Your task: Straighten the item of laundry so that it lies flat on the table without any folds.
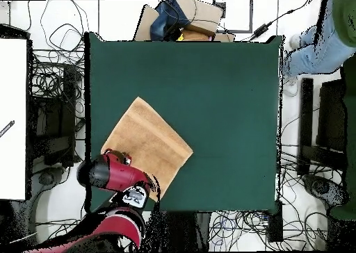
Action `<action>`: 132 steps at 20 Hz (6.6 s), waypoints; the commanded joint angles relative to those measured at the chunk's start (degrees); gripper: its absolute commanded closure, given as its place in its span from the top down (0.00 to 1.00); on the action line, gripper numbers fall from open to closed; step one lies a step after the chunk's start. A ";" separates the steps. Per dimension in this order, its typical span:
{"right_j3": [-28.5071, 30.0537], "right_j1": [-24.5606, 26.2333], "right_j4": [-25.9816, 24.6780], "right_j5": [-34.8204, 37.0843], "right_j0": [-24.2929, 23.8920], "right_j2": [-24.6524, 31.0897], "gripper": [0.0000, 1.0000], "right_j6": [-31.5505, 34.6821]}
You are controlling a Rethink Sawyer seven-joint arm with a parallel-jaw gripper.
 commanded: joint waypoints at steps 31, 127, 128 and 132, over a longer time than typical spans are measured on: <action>6.72 -1.60 -8.31 -6.64 -23.61 13.11 0.00 15.09; -3.68 2.48 -9.54 -0.42 -29.04 8.91 0.00 9.18; -4.14 2.43 -9.34 0.04 -28.65 8.38 0.00 9.25; -6.04 3.49 -9.32 0.60 -27.67 7.33 0.00 9.39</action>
